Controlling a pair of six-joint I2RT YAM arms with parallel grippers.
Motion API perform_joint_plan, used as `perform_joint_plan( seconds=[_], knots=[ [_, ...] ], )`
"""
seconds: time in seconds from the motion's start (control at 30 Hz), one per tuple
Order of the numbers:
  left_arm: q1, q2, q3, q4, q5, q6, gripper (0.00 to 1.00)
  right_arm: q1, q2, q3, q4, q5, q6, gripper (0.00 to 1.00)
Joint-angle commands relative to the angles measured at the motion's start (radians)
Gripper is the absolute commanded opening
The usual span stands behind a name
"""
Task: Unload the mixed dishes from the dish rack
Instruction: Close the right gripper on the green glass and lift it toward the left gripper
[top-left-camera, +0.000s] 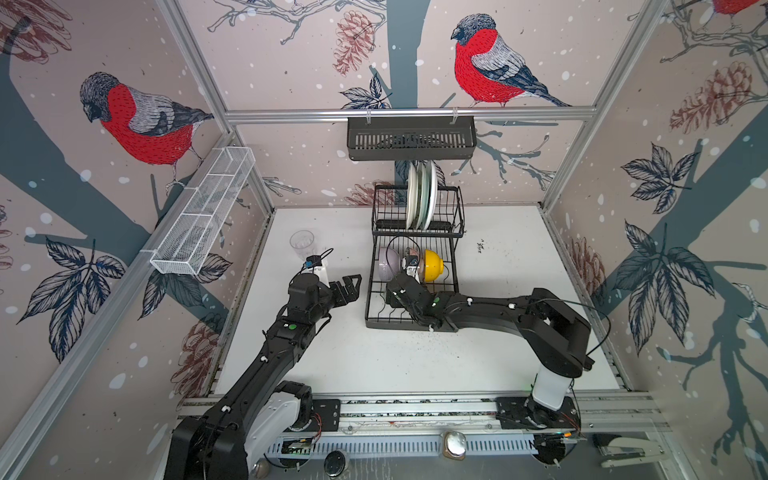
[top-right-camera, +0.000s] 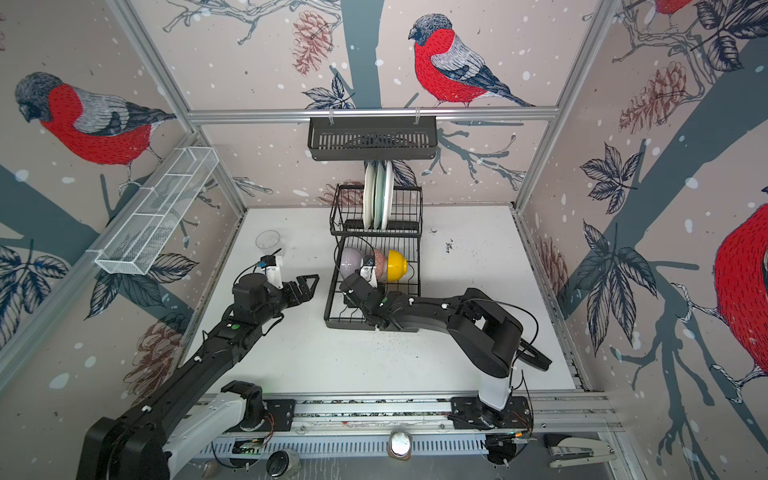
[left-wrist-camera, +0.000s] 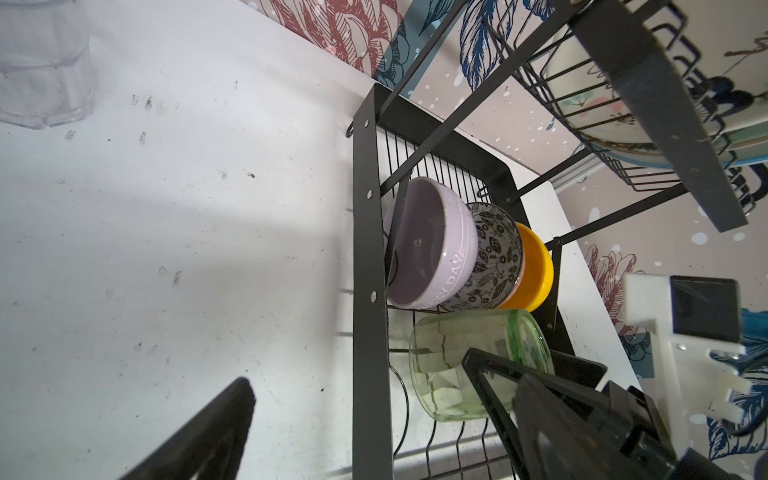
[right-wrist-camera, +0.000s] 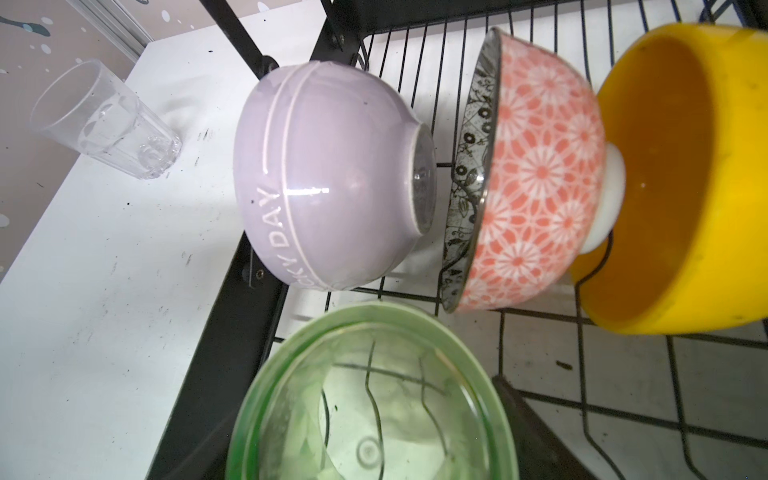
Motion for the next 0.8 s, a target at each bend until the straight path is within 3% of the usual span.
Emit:
perform_joint_plan(
  seconds=[0.0, 0.5, 0.77],
  knots=[
    [0.000, -0.020, -0.009, 0.069, 0.032, -0.002, 0.98, -0.003, -0.025, -0.017, -0.005, -0.038, 0.023, 0.61],
    [-0.007, -0.071, -0.013, 0.116, 0.106, -0.021, 0.97, -0.078, -0.212, -0.163, 0.132, -0.177, 0.063, 0.58],
    [-0.070, -0.079, 0.018, 0.103, 0.086, -0.021, 0.95, -0.113, -0.361, -0.257, 0.150, -0.192, 0.076, 0.58]
  ],
)
